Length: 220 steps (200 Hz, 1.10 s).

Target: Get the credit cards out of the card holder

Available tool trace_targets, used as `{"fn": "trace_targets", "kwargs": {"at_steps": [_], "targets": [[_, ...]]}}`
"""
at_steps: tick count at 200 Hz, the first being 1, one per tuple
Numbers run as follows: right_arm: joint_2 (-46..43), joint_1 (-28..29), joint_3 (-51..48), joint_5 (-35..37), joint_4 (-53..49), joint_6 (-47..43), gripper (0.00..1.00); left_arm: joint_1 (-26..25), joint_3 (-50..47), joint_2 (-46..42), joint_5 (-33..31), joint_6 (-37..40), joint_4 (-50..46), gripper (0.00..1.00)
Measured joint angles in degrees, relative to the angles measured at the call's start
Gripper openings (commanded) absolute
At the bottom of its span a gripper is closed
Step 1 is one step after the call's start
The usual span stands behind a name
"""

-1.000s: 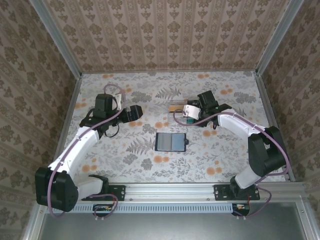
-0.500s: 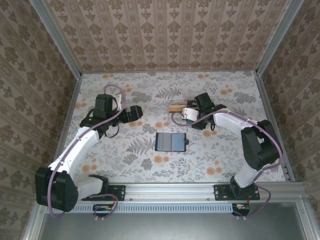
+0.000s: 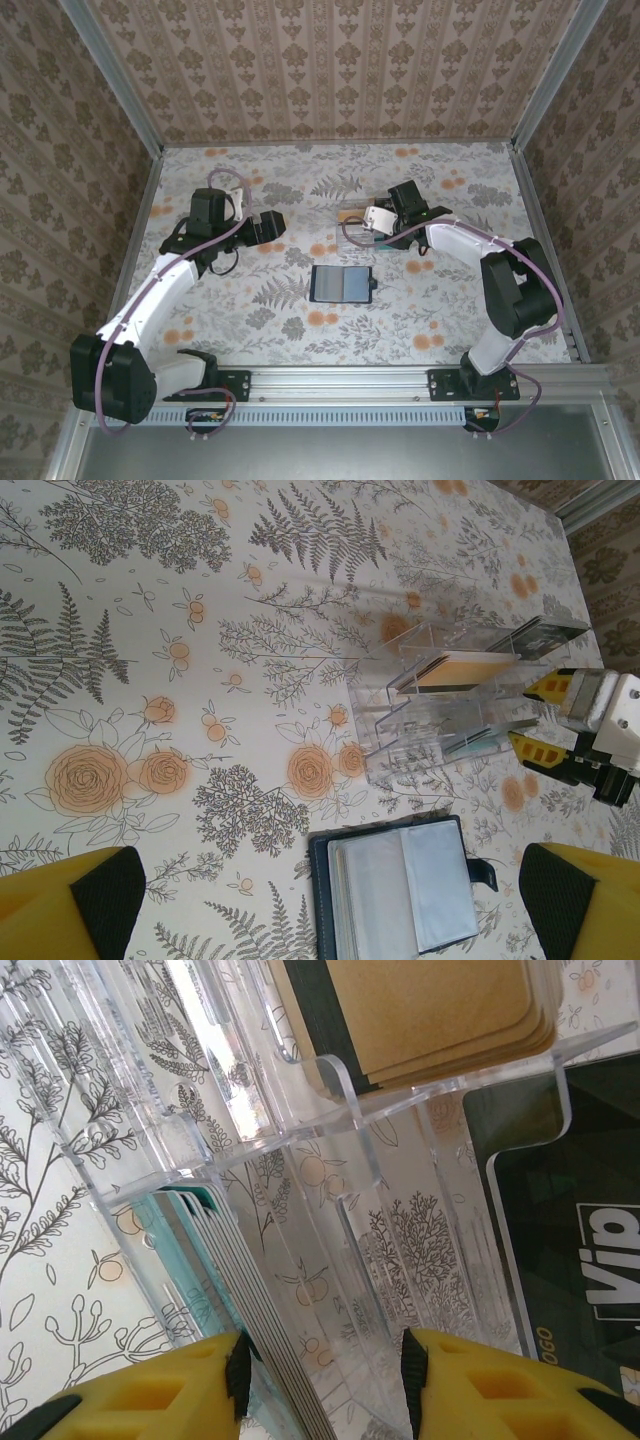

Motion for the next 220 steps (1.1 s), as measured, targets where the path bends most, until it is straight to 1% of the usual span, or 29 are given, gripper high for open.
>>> {"fn": "trace_targets", "kwargs": {"at_steps": [44,78,102,127,153,168,186,220], "targets": [[-1.7,0.0,-0.5,-0.1,0.1,2.6,0.48,0.0,0.0,0.0,0.2,0.0,0.0,1.00],[-8.1,0.1,-2.6,-0.7,-0.1,8.2,0.48,-0.1,0.0,0.3,0.6,-0.4,0.0,0.99],[-13.4,0.6,-4.6,-1.3,-0.3,14.1,0.45,-0.6,0.0,1.2,0.6,-1.0,0.0,0.97],[-18.8,2.3,-6.2,-2.5,-1.4,22.8,0.35,-2.2,0.0,3.0,0.6,-2.0,0.0,0.91],[-22.7,5.0,-6.3,-3.2,-2.2,34.8,0.27,-4.7,0.0,5.3,0.3,-3.3,0.0,0.86],[-23.6,7.3,-6.3,-2.8,-2.8,41.8,0.26,-6.2,0.0,6.4,0.0,-4.2,-0.1,0.82],[-23.6,11.0,-6.4,-2.4,-3.5,50.0,0.27,-7.8,0.0,7.8,-0.3,-5.6,-0.1,0.72],[-21.8,15.8,-7.6,-2.2,-4.5,63.7,0.28,-12.2,0.0,10.7,-1.1,-8.0,-0.3,0.67]]}}
